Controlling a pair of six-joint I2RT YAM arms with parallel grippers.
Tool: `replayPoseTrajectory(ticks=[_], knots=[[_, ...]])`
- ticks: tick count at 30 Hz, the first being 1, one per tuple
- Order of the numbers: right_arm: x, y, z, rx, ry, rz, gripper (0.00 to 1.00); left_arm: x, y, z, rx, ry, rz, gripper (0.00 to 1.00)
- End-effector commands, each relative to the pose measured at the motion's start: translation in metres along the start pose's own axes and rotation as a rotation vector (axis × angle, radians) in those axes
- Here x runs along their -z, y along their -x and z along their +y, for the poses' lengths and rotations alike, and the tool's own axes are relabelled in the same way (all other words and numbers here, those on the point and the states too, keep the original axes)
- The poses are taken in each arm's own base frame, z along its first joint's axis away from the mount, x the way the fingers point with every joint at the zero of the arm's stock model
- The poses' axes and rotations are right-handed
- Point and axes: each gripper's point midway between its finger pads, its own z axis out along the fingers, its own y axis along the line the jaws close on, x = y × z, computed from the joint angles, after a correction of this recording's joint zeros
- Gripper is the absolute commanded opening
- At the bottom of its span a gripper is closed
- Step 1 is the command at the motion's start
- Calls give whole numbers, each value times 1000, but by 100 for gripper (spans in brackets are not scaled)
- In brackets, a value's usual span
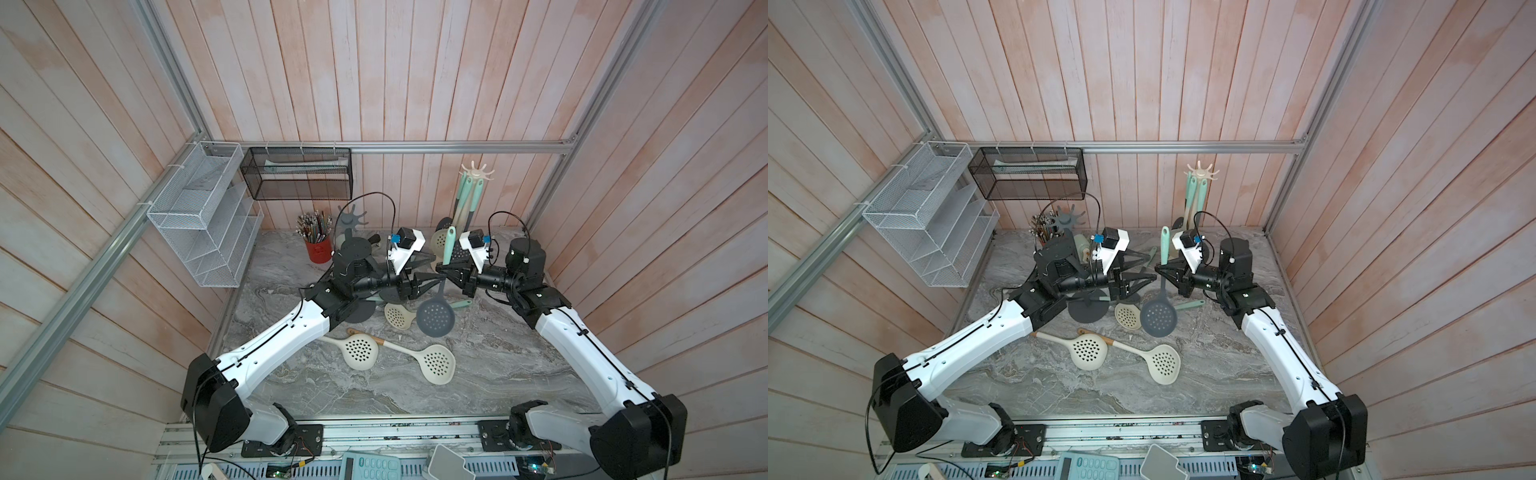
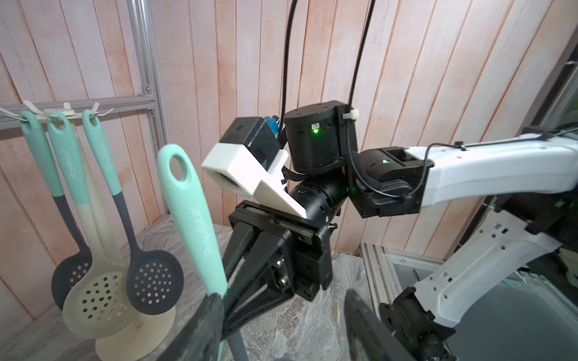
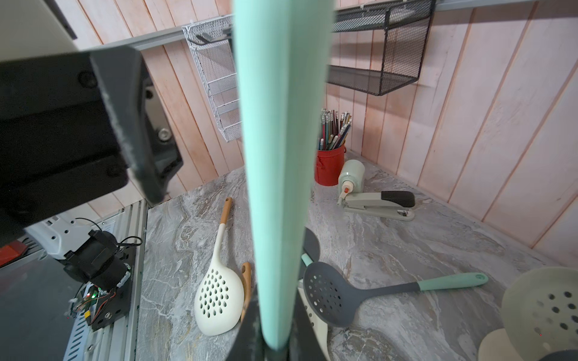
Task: Hang the skimmer on the kitchen utensil rack
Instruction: Adjust the skimmer.
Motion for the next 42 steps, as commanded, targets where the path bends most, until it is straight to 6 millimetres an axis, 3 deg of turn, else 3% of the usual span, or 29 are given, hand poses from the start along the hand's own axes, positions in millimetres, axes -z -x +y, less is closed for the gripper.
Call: replayPoseTrajectory(ticks=[1,14,19,25,27,34,42], knots=[[2,0,15,27,33,8,9,-5,8,6,9,-10,-20,59],[-9,6,47,60,135,22,7,-9,4,28,15,27,-17,47],[-12,8,50,60,150,19,7,-6,3,30,18,14,-19,32],[-16,10,46,54,151,10,7,-5,2,33,40,14,-22,8],[-19,9,42,48,137,11,11,-5,2,35,46,29,-24,4],[-28,10,24,68,-24,-41,47,-3,6,65,181,198,-37,0],[-28,5,10,110,-301,-167,53,6,10,84,311,335,-79,0]])
